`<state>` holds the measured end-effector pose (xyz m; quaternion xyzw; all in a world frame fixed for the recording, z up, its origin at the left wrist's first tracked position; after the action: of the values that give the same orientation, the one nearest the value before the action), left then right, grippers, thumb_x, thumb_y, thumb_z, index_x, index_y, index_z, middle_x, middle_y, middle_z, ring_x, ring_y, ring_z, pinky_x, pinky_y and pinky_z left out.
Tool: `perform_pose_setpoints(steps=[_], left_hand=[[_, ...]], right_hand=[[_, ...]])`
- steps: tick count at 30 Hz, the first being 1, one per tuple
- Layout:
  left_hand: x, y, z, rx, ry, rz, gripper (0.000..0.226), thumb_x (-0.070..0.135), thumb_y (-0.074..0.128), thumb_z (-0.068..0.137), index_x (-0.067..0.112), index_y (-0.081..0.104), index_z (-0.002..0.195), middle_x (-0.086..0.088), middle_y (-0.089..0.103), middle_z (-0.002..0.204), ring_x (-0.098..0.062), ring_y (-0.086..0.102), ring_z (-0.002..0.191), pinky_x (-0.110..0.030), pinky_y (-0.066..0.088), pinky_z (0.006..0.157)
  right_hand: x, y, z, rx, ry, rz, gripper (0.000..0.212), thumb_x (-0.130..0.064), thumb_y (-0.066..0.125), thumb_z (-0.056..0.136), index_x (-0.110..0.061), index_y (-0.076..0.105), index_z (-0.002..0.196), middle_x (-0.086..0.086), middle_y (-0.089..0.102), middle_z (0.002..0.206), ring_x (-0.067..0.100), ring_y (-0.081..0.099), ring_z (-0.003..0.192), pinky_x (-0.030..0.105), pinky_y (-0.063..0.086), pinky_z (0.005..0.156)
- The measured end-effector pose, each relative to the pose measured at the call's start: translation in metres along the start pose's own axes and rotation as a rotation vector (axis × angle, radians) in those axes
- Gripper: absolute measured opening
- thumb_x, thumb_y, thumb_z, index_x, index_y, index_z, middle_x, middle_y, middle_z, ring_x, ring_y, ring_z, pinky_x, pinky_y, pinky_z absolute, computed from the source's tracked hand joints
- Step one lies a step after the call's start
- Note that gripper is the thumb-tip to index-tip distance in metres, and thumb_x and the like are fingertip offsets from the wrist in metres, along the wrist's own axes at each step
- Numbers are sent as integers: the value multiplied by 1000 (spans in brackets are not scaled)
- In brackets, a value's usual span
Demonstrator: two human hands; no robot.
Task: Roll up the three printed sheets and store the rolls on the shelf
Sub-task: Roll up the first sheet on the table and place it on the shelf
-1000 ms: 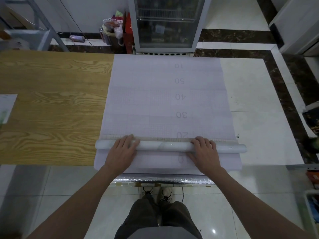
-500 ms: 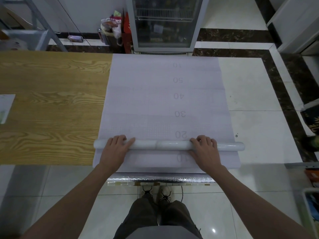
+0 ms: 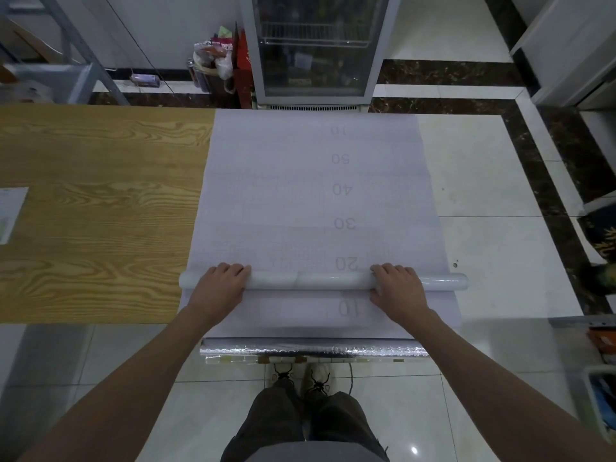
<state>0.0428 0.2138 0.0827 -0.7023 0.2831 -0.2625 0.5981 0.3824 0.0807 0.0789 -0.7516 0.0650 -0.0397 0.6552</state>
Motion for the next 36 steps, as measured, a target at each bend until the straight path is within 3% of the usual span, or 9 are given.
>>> perform_pose_setpoints(steps=[5,8,10,14,18,23,26,32,36], left_hand=[[8,-4,8,-1,-35,23,38,2,82,61,5,66,95,-12,69,82,-33,65,70,-43,54,61],[9,-3,12,2,-47,39,34,-1,80,60,4,65,90,-13,65,85,-33,64,71,-41,52,59],[9,-5,12,8,-41,41,37,-1,82,59,3,65,92,-13,64,82,-32,62,65,-39,50,54],[10,-7,13,-3,-28,49,42,-1,85,58,2,65,95,-12,65,79,-30,62,63,-36,50,51],[11,-8,18,-48,8,112,40,1,87,53,5,61,84,-11,60,70,-27,58,54,-31,41,43],[13,-8,25,-92,45,214,45,2,88,41,5,59,76,-10,56,62,-27,54,47,-30,39,39],[14,-21,28,-33,76,187,43,-1,85,39,5,59,73,-10,55,58,-27,52,43,-29,37,38],[-6,-88,47,167,70,201,38,-2,82,43,6,58,71,-10,54,58,-30,52,45,-28,32,40],[-18,-158,69,309,88,233,37,1,82,44,7,59,72,-8,55,60,-29,54,48,-29,38,40]], right_hand=[[-2,0,7,-18,-15,8,35,-13,85,56,-6,69,87,12,64,84,32,62,65,36,48,56],[-3,-2,8,17,-27,9,34,-9,86,54,-5,67,81,12,61,79,29,58,58,31,37,49],[-1,-2,10,35,-32,24,33,-8,85,56,-6,66,83,10,61,77,29,57,57,29,34,47],[3,-1,11,103,-85,25,29,-6,84,54,-7,66,76,8,62,72,28,57,54,31,43,51],[3,1,10,132,-84,21,29,-5,82,55,-6,66,79,10,65,76,29,59,58,30,43,51],[2,-1,15,72,-84,-35,35,-8,85,45,-8,64,72,6,59,63,26,56,52,31,39,48],[3,-15,22,54,-98,-71,38,-13,85,36,-10,60,65,4,55,56,24,52,47,28,29,50],[8,-76,48,197,-136,-97,32,-15,82,44,-10,61,69,5,56,59,26,53,50,30,36,50],[16,-140,75,330,-125,-141,33,-14,81,44,-11,62,71,4,57,60,26,54,51,31,39,50]])
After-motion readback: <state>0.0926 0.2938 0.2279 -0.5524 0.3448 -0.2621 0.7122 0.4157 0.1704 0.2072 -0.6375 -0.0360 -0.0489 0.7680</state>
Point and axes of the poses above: each hand's wrist, its own z-axis towards the middle knuckle, its own y-axis out of the palm, x = y × z, the point moved 4 cm from there along z, towards the middle knuckle
